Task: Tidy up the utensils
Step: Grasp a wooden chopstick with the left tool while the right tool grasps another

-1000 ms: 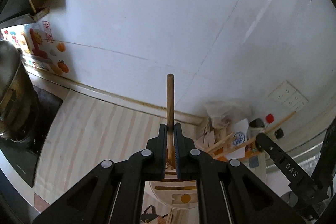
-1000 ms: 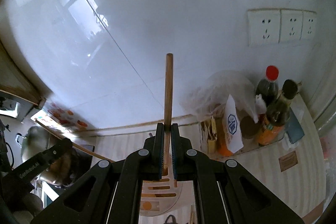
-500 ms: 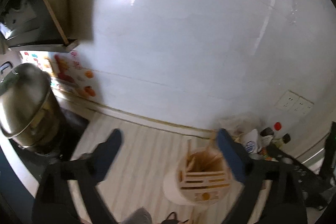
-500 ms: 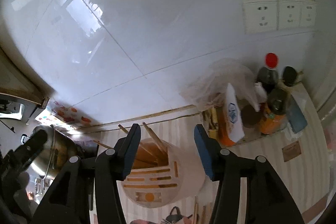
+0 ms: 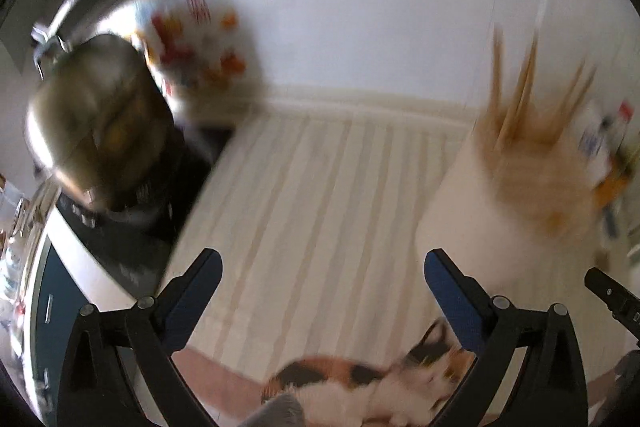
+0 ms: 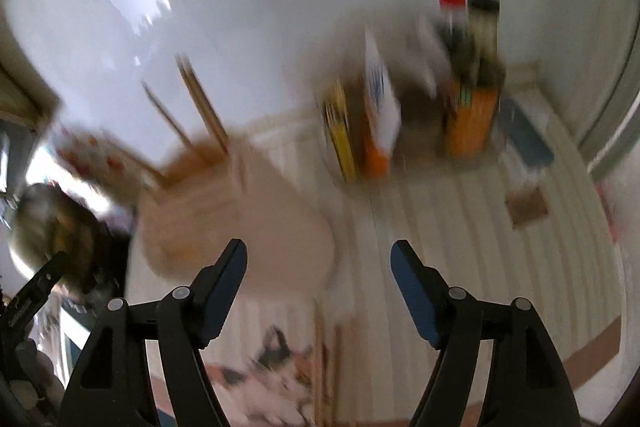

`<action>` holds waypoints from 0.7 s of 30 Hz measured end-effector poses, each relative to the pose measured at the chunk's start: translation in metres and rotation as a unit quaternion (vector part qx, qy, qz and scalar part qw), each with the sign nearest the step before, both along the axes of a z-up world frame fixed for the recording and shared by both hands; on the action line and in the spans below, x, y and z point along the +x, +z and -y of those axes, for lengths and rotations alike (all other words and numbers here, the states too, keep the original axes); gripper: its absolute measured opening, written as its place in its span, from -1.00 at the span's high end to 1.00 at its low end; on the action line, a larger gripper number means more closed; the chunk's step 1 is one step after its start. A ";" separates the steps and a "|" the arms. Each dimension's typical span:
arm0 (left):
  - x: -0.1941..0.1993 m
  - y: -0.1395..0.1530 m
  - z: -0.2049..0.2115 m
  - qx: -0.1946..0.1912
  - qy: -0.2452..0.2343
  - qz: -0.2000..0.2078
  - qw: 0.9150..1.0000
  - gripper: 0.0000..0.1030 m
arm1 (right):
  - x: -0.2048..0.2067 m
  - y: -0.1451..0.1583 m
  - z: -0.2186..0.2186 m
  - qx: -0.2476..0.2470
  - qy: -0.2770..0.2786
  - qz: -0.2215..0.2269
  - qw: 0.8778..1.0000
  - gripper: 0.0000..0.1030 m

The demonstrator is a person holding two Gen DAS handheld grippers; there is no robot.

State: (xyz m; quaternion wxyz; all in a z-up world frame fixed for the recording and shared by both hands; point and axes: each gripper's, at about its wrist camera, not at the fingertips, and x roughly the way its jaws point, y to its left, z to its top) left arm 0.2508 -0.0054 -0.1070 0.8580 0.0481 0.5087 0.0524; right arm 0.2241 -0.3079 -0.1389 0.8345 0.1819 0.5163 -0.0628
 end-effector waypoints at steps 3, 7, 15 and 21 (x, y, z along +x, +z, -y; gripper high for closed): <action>-0.010 -0.056 0.003 0.012 -0.006 -0.062 0.998 -1.00 | -0.011 -0.052 -0.008 0.012 0.009 -0.060 0.998 -0.45; -0.023 -0.107 0.013 0.029 -0.025 -0.121 0.992 -1.00 | -0.026 -0.115 -0.016 0.027 0.014 -0.134 0.990 0.01; -0.041 -0.147 0.045 0.006 -0.083 -0.172 0.982 -0.59 | -0.045 -0.166 -0.035 -0.016 0.066 -0.200 0.977 0.73; -0.045 -0.166 0.086 -0.083 -0.142 -0.228 0.960 0.22 | -0.058 -0.164 0.002 -0.046 0.030 -0.207 0.977 0.88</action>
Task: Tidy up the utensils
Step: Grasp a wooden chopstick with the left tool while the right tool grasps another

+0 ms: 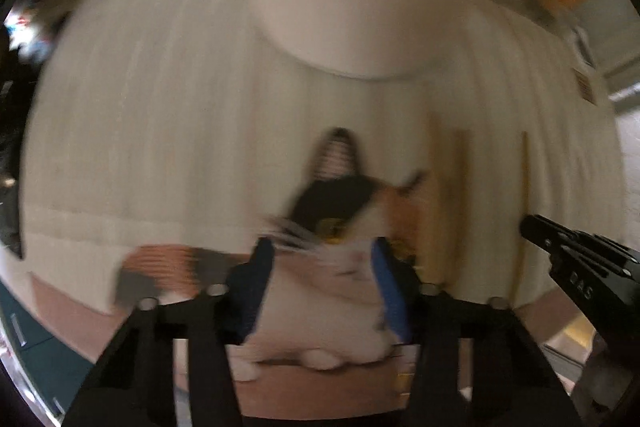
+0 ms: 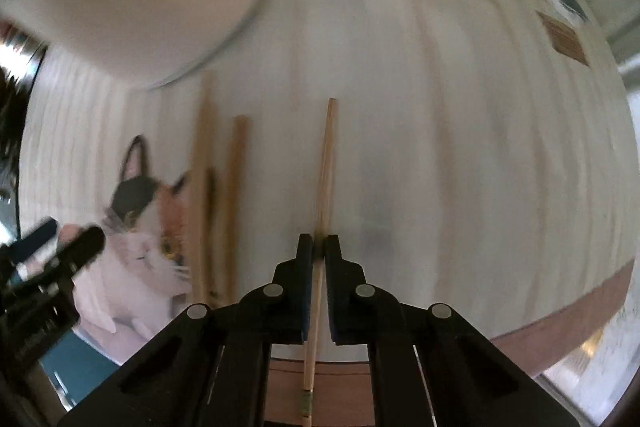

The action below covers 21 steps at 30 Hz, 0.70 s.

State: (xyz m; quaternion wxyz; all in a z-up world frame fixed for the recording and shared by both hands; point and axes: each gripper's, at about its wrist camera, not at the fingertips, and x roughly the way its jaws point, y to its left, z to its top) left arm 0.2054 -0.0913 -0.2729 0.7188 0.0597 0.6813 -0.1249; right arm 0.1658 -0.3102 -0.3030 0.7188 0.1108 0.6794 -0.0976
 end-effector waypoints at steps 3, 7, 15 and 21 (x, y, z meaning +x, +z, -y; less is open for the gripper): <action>-0.001 -0.007 0.018 -0.016 -0.020 -0.016 1.000 0.38 | -0.006 0.002 0.023 -0.006 -0.021 -0.003 1.000 0.88; -0.003 -0.010 0.034 -0.012 -0.051 -0.009 0.999 0.48 | -0.014 0.001 0.051 0.000 -0.050 -0.002 0.999 0.88; -0.001 -0.010 0.043 0.014 -0.064 0.008 0.998 1.00 | -0.014 0.000 0.065 -0.006 -0.055 -0.002 0.998 0.87; 0.009 -0.006 0.002 -0.024 -0.007 -0.011 1.000 0.98 | -0.018 -0.007 0.049 0.000 -0.056 -0.002 0.998 0.87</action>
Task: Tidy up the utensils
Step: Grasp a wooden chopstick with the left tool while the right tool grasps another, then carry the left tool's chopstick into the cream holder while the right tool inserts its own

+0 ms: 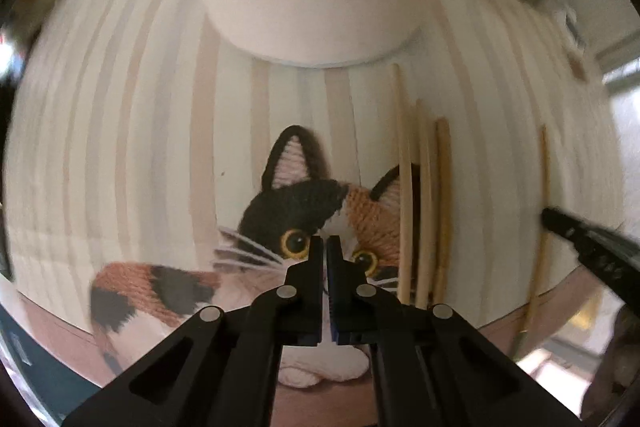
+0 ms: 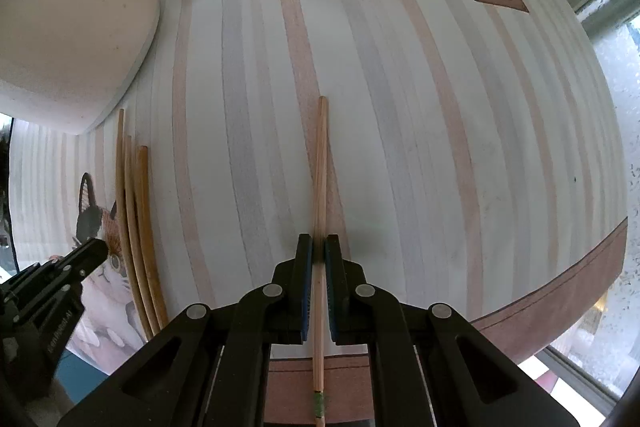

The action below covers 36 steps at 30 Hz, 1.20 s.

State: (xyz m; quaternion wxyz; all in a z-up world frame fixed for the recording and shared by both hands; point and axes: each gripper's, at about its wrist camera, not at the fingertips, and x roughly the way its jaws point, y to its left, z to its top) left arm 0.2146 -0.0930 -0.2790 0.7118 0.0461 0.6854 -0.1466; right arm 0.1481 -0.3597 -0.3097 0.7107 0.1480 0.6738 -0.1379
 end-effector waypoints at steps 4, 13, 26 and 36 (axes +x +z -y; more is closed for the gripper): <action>0.007 0.002 -0.021 -0.081 0.036 -0.045 0.995 0.81 | 0.004 0.006 0.003 0.005 -0.002 0.002 1.000 0.87; -0.001 -0.008 0.005 -0.026 -0.038 -0.016 0.999 0.69 | 0.002 0.011 0.007 -0.002 0.002 0.005 1.000 0.87; -0.002 -0.006 -0.022 0.037 -0.010 0.008 0.999 0.90 | -0.003 0.010 0.005 0.000 -0.002 0.008 1.000 0.87; 0.008 -0.007 -0.090 0.015 0.070 -0.025 0.997 0.91 | 0.003 0.009 -0.010 0.017 0.021 0.000 1.000 0.87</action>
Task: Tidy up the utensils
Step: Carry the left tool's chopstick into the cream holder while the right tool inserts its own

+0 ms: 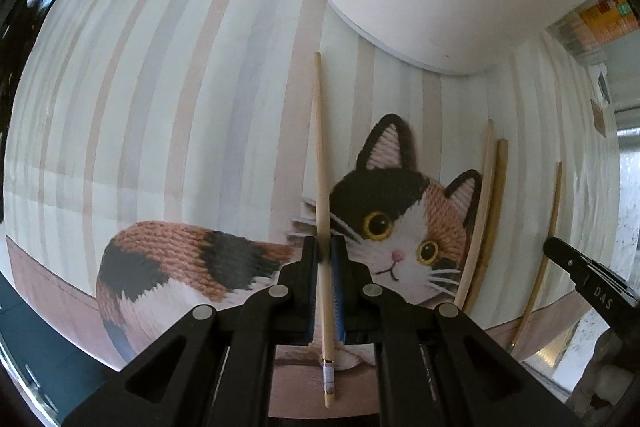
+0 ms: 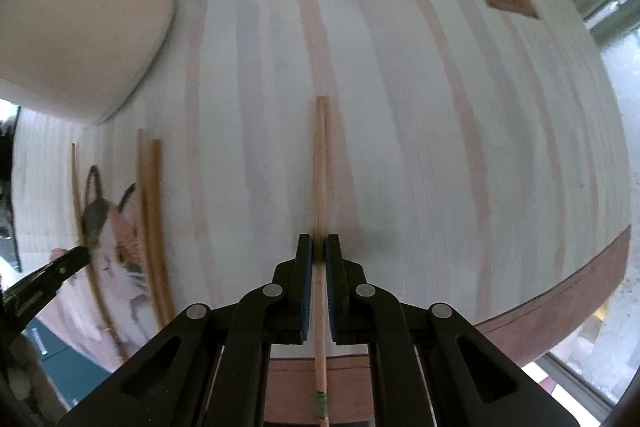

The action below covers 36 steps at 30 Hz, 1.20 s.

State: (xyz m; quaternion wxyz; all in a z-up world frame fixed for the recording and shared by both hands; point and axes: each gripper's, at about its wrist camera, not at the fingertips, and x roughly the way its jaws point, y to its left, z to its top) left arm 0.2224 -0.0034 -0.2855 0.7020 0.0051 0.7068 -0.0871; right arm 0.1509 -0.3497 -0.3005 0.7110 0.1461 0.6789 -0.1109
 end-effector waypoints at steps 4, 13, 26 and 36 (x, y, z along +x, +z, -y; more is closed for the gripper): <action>0.000 0.001 0.022 0.015 -0.016 0.011 1.000 0.89 | 0.004 0.000 -0.015 -0.011 0.028 -0.014 0.999 0.86; -0.001 -0.006 0.070 0.040 -0.035 0.027 0.998 0.86 | 0.006 -0.002 -0.037 -0.034 0.062 -0.037 0.997 0.84; 0.001 -0.006 0.081 0.048 -0.037 0.042 0.997 0.87 | 0.009 -0.006 -0.065 -0.053 0.079 -0.035 0.995 0.83; -0.011 0.038 0.066 0.072 -0.017 0.115 0.991 0.91 | 0.002 0.012 -0.064 -0.045 0.064 0.014 0.997 0.87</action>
